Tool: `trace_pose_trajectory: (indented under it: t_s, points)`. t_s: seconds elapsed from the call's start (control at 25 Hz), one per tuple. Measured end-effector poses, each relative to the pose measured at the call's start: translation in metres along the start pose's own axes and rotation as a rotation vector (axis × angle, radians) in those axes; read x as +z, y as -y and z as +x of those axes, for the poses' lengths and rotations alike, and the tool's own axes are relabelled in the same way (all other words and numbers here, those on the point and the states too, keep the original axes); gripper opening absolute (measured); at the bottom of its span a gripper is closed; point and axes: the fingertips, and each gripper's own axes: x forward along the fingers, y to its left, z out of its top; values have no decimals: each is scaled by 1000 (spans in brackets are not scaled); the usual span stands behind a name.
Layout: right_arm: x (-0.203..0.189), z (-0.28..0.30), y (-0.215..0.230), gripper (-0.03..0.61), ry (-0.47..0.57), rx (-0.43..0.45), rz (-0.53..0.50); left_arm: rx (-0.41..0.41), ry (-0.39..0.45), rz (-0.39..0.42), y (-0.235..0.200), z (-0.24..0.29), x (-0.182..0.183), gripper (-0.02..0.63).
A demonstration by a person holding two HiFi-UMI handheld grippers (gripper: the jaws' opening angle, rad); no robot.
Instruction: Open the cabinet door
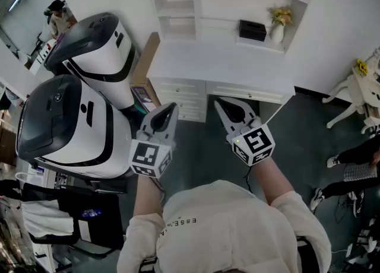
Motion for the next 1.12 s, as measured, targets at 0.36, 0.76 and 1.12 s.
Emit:
trace_pose_trajectory:
  t_s: [0.36, 0.76, 1.12]
  points:
    - [-1, 4, -1, 14, 15, -4, 22, -11, 18, -39, -5, -1, -2, 2]
    - [-11, 21, 2, 14, 7, -86, 75, -98, 76, -80, -25, 4, 7, 92]
    - [-17, 59, 19, 14, -17, -118, 54, -86, 92, -20, -74, 34, 13, 170]
